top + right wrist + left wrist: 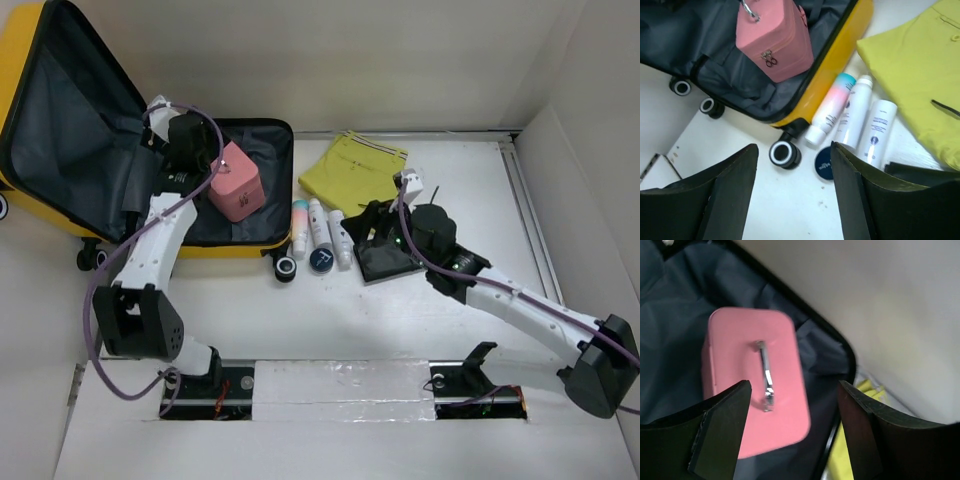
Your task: Pack the luggage
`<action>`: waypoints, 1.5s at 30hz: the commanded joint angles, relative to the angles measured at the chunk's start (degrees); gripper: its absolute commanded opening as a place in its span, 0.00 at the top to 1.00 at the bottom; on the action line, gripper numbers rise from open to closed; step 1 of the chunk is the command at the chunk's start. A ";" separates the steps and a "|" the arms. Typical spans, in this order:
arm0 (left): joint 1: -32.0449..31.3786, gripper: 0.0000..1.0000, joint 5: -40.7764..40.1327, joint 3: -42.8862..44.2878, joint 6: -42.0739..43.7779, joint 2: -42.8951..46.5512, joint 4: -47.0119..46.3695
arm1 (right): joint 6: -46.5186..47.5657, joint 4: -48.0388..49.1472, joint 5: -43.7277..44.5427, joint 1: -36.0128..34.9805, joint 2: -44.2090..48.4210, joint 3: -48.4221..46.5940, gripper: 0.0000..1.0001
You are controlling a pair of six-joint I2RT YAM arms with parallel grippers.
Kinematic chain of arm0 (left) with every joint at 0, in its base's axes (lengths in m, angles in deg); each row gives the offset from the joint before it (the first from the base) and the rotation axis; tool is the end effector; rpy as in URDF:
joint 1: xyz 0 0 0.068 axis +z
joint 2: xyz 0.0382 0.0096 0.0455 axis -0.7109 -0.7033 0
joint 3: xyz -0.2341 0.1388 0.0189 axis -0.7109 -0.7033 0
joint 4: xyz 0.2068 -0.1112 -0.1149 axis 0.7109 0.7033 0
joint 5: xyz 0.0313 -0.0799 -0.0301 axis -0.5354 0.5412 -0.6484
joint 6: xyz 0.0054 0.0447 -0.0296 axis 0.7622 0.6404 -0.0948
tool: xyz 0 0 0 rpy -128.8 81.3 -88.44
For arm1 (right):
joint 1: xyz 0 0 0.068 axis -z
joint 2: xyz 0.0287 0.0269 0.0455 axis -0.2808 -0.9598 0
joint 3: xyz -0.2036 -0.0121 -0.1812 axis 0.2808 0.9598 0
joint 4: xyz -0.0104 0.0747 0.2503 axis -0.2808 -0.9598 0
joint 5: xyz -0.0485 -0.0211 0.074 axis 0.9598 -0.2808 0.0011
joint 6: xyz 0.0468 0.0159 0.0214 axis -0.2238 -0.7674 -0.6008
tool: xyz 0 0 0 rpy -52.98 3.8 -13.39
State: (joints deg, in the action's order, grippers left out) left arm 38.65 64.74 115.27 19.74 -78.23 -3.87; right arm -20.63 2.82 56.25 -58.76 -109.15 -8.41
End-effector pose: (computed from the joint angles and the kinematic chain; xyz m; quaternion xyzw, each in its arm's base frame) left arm 0.3388 -0.0284 0.4024 -0.2914 0.6976 -0.1252 0.6424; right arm 0.2020 0.1821 0.3232 -0.0933 0.7480 0.3496 0.5564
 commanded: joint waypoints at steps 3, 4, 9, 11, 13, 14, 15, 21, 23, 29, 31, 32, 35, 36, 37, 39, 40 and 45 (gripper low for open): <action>1.73 0.35 5.45 1.66 -0.84 -6.70 3.94 | 3.94 -0.38 0.16 -2.63 1.84 3.09 0.35; 1.73 0.35 4.84 2.44 -0.84 -7.58 4.47 | 3.94 -1.25 0.16 -2.63 1.84 3.09 0.35; 1.73 0.38 5.72 5.25 0.38 -12.14 2.98 | 4.47 -1.26 0.16 -3.77 1.84 4.41 0.35; 1.73 0.44 5.02 7.53 0.91 -14.34 5.61 | 4.99 -1.26 0.16 -3.77 1.84 4.41 0.33; 1.73 0.49 4.23 10.35 1.62 -17.07 7.18 | 5.00 -1.26 0.69 -3.77 2.36 4.41 0.33; 1.73 0.53 3.70 11.14 1.62 -17.78 7.20 | 5.00 -1.26 0.69 -3.77 2.37 4.41 0.33; 1.73 0.64 3.69 12.37 2.23 -17.78 7.81 | 5.00 -1.26 1.30 -4.30 2.37 4.41 0.33; 1.73 1.00 1.86 19.31 6.18 -22.17 14.22 | 5.00 -1.26 3.05 -4.30 2.37 4.94 0.33; 2.35 1.00 0.62 21.87 7.41 -22.96 16.59 | 5.00 -1.26 3.76 -4.30 2.98 4.94 0.33; 5.51 1.00 -1.22 27.65 13.56 -20.78 20.12 | 5.00 -1.78 3.76 -4.30 4.12 5.47 0.33; 6.03 1.00 -1.23 29.95 16.20 -20.77 20.73 | 5.00 -1.78 3.76 -4.30 4.12 5.99 0.33; 6.04 1.00 -0.44 30.83 19.43 -20.77 20.73 | 5.00 -1.78 3.24 -4.30 4.12 6.00 0.33; 7.97 1.00 3.75 33.56 24.01 -21.56 20.13 | 5.00 -1.78 3.24 -4.30 4.65 6.60 0.33; 8.93 1.00 10.57 34.69 26.99 -22.43 20.12 | 5.00 -1.78 3.24 -4.30 4.65 6.61 0.33; 10.59 1.00 12.90 34.70 27.98 -22.96 20.12 | 5.00 -1.78 3.24 -4.30 4.65 7.13 0.33; 12.18 1.00 18.08 35.32 29.56 -23.85 18.81 | 5.00 -1.78 3.84 -4.30 4.65 7.14 0.33; 12.89 1.00 18.63 36.10 30.27 -25.15 18.80 | 5.00 -1.78 3.85 -4.30 4.65 7.14 0.33; 15.00 1.00 23.02 36.90 33.34 -27.00 19.42 | 5.00 -1.78 3.85 -4.30 5.18 7.14 0.33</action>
State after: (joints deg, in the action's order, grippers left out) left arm 53.10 81.89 149.09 48.65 -105.61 19.43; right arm -16.30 -0.41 59.05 -62.52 -105.35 -1.33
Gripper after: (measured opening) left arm 0.054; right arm 0.665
